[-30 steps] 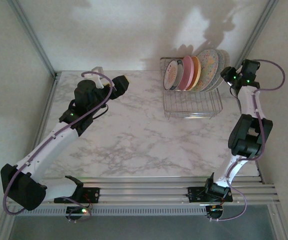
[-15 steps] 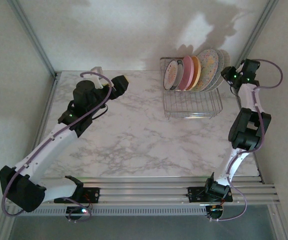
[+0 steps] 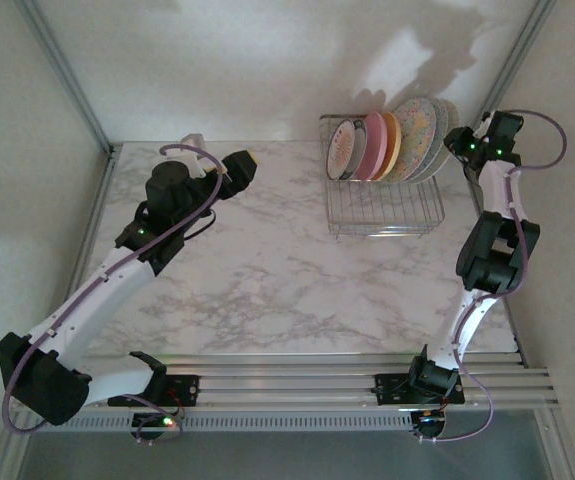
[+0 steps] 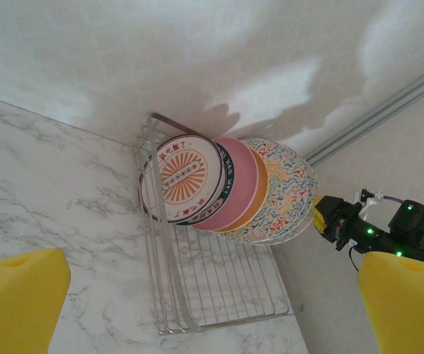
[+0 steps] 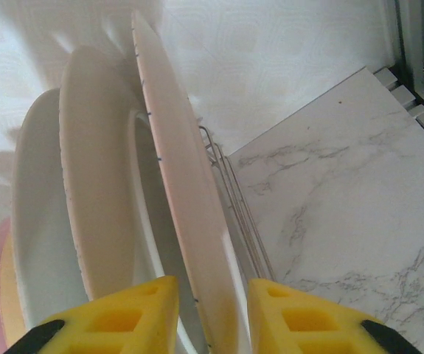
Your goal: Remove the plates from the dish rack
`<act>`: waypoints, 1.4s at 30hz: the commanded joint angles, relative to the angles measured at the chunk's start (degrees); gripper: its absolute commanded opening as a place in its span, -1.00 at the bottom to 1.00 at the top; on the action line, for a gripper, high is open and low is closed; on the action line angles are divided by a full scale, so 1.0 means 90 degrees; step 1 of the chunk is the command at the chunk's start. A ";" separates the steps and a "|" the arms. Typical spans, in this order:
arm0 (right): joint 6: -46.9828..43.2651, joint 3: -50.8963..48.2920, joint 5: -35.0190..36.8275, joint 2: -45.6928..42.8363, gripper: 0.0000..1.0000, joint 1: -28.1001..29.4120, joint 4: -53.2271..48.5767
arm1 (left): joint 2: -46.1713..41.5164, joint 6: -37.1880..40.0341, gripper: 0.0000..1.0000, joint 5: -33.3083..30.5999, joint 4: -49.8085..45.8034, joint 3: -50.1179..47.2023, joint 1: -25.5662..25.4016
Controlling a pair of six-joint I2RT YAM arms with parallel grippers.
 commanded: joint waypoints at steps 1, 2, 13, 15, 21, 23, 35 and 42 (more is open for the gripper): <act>-0.0312 0.0228 -0.0268 0.0208 -0.39 0.0018 -0.0313 | -0.0090 -0.0052 0.99 -0.0026 -0.0026 0.0069 -0.0066; -0.0379 0.0240 -0.0289 0.0219 -0.38 0.0023 -0.0346 | -0.0087 -0.0052 0.99 -0.0026 -0.0018 0.0069 -0.0072; -0.0847 0.0217 -0.0300 0.0212 -0.40 0.0003 -0.0554 | -0.0071 -0.0071 0.99 -0.0035 -0.0037 0.0076 -0.0121; -0.0847 0.0120 -0.0283 0.0175 -0.42 -0.0005 -0.0478 | -0.0064 -0.0072 0.99 -0.0026 -0.0019 0.0083 -0.0123; -0.0892 0.0120 -0.0456 0.0256 -0.43 -0.0026 -0.0385 | -0.0019 -0.0082 0.99 0.0004 -0.0008 0.0114 -0.0141; -0.0915 0.0143 -0.0524 0.0288 -0.43 -0.0028 -0.0368 | -0.0005 -0.0091 0.99 0.0010 -0.0019 0.0127 -0.0160; -0.1022 0.0197 -0.0659 0.0465 -0.53 -0.0039 -0.0199 | 0.0059 -0.0072 0.99 0.0004 -0.0071 0.0253 -0.0248; -0.1060 0.0250 -0.0775 0.0548 -0.60 -0.0019 -0.0138 | 0.0144 -0.0062 0.99 0.0005 -0.0073 0.0322 -0.0282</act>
